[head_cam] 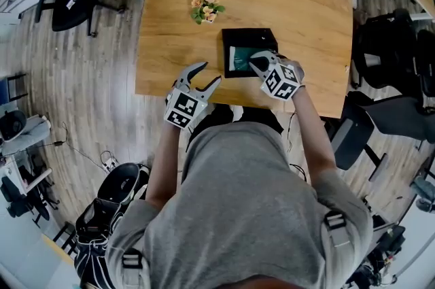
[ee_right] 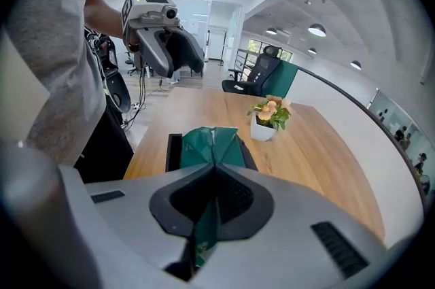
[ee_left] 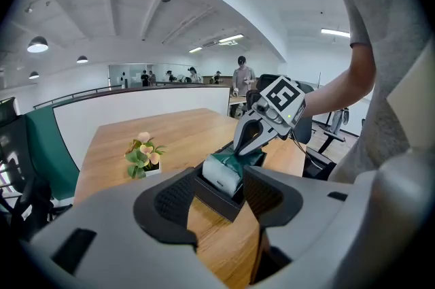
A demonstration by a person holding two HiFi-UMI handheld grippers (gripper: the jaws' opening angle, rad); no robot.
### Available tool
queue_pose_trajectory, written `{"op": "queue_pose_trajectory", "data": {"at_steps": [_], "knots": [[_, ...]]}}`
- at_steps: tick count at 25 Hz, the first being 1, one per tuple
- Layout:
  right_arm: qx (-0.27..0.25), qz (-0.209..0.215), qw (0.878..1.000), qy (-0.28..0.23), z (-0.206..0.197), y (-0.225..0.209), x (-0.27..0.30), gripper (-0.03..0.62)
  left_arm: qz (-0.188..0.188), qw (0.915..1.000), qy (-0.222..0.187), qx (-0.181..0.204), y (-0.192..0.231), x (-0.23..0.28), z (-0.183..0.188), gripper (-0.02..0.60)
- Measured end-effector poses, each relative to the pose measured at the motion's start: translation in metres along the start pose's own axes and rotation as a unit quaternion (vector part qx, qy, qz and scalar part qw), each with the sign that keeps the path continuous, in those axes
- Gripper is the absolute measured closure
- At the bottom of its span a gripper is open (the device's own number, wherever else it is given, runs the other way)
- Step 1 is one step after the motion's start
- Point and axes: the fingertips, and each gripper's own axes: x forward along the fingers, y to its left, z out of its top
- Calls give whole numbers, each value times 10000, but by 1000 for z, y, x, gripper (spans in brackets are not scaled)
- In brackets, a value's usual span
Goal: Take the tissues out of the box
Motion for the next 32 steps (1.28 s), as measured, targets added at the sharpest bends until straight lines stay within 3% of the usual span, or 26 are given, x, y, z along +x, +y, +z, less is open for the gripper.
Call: {"op": "queue_pose_trajectory", "data": {"at_steps": [20,32], "knots": [[-176,-788,9966,142,10,8,-52,588,-220,9990,-235,312,-35,-25,-3,347],[-220,-1096,9935,194,10,34,-74,589,-233,9984,-294,418,-61,-49,-18,348]]}}
